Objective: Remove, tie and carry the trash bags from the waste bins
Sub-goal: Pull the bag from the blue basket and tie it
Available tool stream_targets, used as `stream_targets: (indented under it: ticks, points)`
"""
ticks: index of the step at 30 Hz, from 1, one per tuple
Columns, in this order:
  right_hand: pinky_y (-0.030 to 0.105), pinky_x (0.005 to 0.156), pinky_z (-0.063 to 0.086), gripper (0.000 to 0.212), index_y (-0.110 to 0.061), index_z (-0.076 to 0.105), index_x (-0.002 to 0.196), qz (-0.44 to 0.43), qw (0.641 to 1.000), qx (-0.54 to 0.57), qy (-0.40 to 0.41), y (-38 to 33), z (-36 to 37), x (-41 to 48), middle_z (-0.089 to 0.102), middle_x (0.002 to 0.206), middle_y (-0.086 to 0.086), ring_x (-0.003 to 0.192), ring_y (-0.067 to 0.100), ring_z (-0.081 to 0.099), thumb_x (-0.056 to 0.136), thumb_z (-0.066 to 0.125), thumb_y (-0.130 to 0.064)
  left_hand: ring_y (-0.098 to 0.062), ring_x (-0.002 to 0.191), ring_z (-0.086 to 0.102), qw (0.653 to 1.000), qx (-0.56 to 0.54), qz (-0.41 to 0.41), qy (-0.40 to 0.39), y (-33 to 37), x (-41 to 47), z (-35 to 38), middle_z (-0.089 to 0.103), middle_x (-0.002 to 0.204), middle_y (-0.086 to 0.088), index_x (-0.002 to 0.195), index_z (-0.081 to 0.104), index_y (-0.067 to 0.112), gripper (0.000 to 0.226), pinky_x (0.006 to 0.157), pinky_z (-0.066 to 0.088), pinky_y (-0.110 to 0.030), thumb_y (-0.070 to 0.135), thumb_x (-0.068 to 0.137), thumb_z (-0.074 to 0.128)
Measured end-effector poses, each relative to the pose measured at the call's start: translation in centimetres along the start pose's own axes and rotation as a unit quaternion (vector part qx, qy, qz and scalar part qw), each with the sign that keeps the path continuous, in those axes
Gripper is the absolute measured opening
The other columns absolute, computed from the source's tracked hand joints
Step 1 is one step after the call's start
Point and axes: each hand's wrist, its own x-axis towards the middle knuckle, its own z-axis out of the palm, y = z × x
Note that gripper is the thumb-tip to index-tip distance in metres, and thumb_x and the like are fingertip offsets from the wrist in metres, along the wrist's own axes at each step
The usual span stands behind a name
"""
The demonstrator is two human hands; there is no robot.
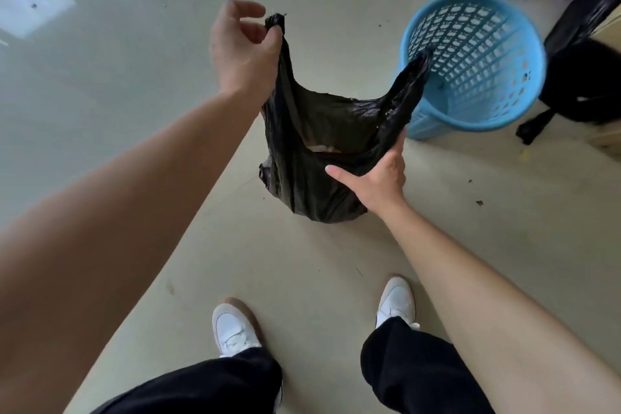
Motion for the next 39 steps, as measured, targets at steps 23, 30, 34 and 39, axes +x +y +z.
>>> stream_targets:
  ticks: [23,30,34,39]
  points:
    - [0.028,0.080,0.050,0.037,-0.018,0.058,0.106,-0.127,0.962,0.206,0.124,0.0,7.7,20.1,0.064,0.093,-0.009,0.090,0.013,0.064,0.082,0.078,-0.037,-0.007,0.150,0.017,0.976,-0.058,0.076,-0.194,-18.8,7.9,6.7,0.001,0.166,0.008,0.151,-0.027,0.030,0.166,0.123,0.021,-0.040,0.073,0.040,0.088]
    - [0.029,0.088,0.055,0.043,-0.019,0.064,0.110,-0.105,0.956,0.271,0.037,-1.4,7.9,18.0,0.072,0.100,-0.007,0.095,0.010,0.068,0.077,0.083,-0.037,-0.020,0.122,0.062,0.959,-0.173,-0.038,-0.221,-18.6,7.6,7.3,0.055,0.143,-0.005,0.150,-0.030,0.030,0.153,0.106,0.048,-0.045,0.030,0.061,0.094]
    - [0.031,0.082,0.054,0.022,-0.021,0.070,0.095,-0.131,0.966,0.219,0.029,-1.9,7.3,17.5,0.073,0.093,-0.004,0.092,0.015,0.068,0.092,0.064,-0.043,-0.023,0.102,0.070,0.951,-0.227,-0.084,-0.194,-17.3,7.5,7.4,0.062,0.120,-0.007,0.158,-0.007,0.017,0.115,0.088,0.059,-0.039,0.015,0.082,0.081]
    - [0.032,0.061,0.037,0.044,-0.012,0.059,0.089,-0.146,0.971,0.165,0.094,-2.1,5.9,16.5,0.057,0.073,-0.002,0.071,0.017,0.055,0.102,0.041,-0.050,-0.025,0.097,0.072,0.952,-0.213,-0.069,-0.209,-17.1,7.1,6.8,0.074,0.110,-0.014,0.108,0.068,0.003,0.028,0.084,0.059,-0.030,0.027,0.094,0.069]
